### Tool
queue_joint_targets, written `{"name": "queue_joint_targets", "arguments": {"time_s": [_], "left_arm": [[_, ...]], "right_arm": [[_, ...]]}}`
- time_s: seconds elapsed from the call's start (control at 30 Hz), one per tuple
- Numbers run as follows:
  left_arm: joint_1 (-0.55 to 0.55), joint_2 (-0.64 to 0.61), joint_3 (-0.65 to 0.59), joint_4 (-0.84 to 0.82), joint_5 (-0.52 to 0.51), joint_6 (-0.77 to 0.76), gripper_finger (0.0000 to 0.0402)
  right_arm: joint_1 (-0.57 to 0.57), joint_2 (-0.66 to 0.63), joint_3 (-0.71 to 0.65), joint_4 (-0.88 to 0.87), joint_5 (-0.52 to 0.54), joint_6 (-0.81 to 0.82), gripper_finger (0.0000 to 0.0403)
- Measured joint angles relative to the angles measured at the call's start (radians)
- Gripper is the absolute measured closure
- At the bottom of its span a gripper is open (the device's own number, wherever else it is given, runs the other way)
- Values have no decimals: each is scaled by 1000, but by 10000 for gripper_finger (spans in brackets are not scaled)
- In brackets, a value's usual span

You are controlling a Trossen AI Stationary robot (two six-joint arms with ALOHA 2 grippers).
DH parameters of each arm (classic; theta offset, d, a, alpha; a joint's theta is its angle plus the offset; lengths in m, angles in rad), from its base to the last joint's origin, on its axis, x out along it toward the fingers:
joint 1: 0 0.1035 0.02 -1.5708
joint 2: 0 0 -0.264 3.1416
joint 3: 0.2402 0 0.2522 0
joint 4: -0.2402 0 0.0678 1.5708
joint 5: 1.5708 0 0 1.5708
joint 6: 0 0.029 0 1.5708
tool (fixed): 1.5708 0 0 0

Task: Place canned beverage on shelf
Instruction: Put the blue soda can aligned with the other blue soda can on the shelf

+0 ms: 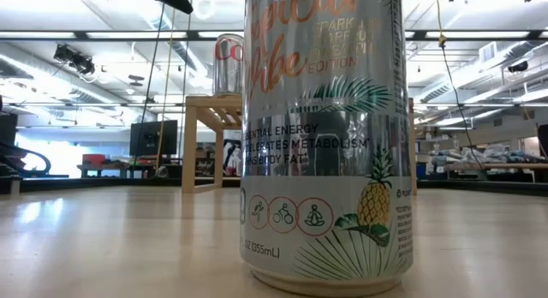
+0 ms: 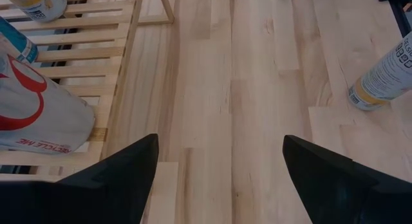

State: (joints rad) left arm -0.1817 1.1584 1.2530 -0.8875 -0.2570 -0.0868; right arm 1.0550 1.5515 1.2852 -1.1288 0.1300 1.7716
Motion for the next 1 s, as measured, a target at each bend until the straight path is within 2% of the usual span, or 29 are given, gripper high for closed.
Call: {"name": "queue_joint_targets", "arguments": {"time_s": [0.23, 1.0], "left_arm": [[0, 0, 0, 0, 0, -7, 67], [0, 0, 0, 0, 0, -7, 67]], "right_arm": [[12, 3, 86, -154, 29, 29, 57], [13, 2, -7, -64, 27, 91, 57]]}}
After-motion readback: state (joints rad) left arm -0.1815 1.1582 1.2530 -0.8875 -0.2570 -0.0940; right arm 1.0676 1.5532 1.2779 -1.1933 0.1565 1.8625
